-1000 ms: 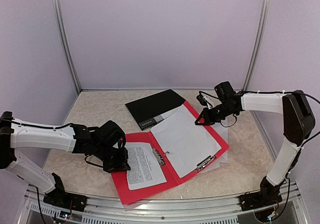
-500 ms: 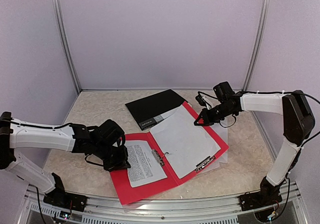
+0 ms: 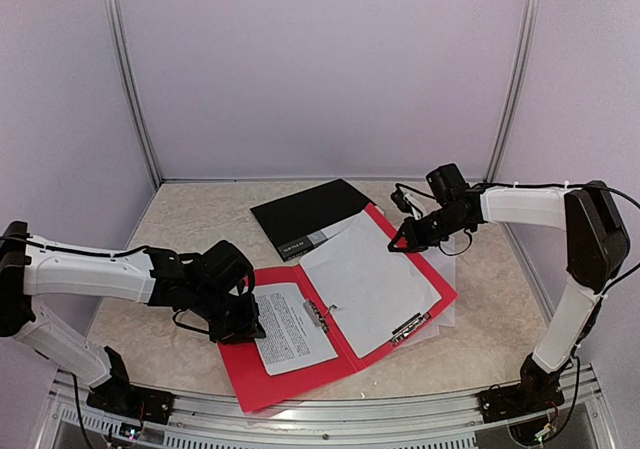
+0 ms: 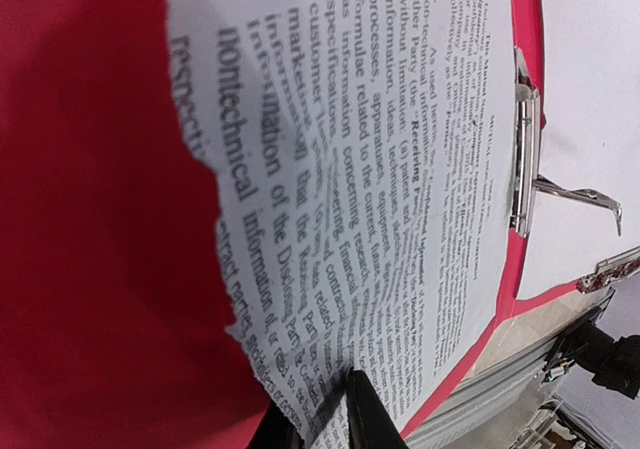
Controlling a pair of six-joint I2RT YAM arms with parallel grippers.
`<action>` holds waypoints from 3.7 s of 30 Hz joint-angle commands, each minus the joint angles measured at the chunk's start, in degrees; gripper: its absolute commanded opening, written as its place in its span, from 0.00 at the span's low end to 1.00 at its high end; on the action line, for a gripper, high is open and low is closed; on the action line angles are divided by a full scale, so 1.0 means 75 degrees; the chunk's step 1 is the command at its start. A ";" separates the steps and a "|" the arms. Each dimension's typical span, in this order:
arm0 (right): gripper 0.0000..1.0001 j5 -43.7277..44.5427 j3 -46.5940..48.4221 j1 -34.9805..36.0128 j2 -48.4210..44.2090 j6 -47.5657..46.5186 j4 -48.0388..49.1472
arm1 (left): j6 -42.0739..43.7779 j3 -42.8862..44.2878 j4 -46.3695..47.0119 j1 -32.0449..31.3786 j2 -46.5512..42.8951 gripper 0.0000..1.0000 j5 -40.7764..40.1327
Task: Put the files into the folder
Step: Place the file on the spring clip of the folder, then place the folder with some files at the center of the board, then clamp the file and folder with some files.
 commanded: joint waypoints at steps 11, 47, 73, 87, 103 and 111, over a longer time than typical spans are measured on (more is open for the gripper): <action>0.00 0.0237 0.0285 0.0111 -0.0177 -0.0210 -0.0378 | -0.0034 0.0169 -0.0671 -0.0168 -0.0473 0.41 -0.0008; 0.53 0.1558 0.1715 0.0836 -0.0700 -0.0564 -0.1335 | 0.1587 0.1647 -0.0597 -0.0326 -0.0007 0.70 -0.0543; 0.57 0.2226 0.2498 0.2488 -0.0817 -0.0896 -0.1571 | 0.2408 0.1891 0.0718 0.0446 0.1024 0.71 0.0310; 0.51 0.1493 0.0258 0.3283 -0.1195 -0.0713 -0.0413 | 0.2231 0.1488 0.0983 0.0423 0.0872 0.71 0.0588; 0.44 0.1647 -0.0083 0.3910 -0.0375 -0.1093 -0.0388 | 0.2083 0.1368 0.1075 0.0294 0.0957 0.71 0.0544; 0.34 0.1884 -0.0143 0.4029 -0.0035 -0.1173 -0.0339 | 0.2090 0.1294 0.1078 0.0300 0.0923 0.71 0.0534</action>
